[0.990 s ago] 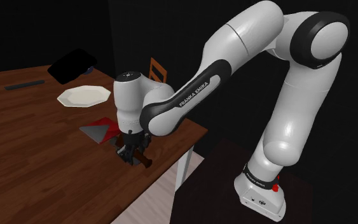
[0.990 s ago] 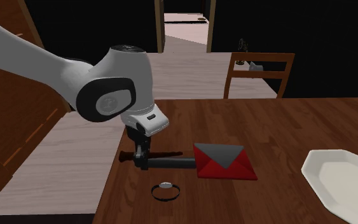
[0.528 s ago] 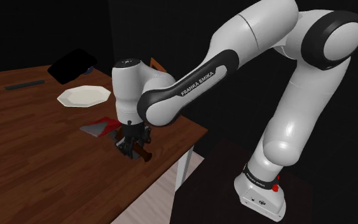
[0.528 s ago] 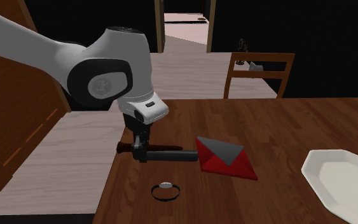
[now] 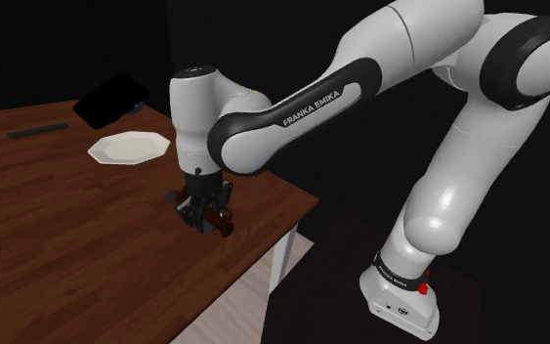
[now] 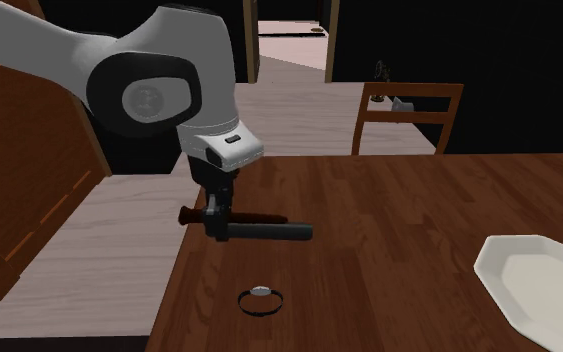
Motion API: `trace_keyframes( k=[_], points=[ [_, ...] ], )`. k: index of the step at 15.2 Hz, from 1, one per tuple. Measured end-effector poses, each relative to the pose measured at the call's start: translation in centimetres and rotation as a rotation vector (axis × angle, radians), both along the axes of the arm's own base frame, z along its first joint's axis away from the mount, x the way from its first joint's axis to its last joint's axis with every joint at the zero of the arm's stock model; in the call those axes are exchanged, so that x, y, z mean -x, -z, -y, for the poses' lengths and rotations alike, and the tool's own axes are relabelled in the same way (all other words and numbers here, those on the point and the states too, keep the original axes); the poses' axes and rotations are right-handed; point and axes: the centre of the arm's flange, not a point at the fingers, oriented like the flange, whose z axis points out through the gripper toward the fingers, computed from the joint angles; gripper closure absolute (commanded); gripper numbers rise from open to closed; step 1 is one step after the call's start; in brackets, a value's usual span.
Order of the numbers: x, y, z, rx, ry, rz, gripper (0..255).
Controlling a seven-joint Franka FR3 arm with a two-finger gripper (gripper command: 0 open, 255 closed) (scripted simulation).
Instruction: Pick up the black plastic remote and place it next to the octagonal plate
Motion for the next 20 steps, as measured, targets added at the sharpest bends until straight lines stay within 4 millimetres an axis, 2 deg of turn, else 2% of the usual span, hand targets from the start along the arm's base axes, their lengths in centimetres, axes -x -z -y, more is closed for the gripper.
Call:
trace_keyframes(
  k=[3,5,7,13,20],
  points=[
    [-2.3,-0.7,1.2,0.0,0.0,0.0,255],
    [-4.6,-1.0,2.3,0.0,0.001,-0.001,255],
    [-6.8,-0.8,4.3,-0.001,0.001,-0.001,255],
    [-14.1,-0.6,7.6,-0.001,0.0,-0.001,255],
    [-21.7,-0.6,12.0,-0.001,0.0,-0.001,255]
  ],
)
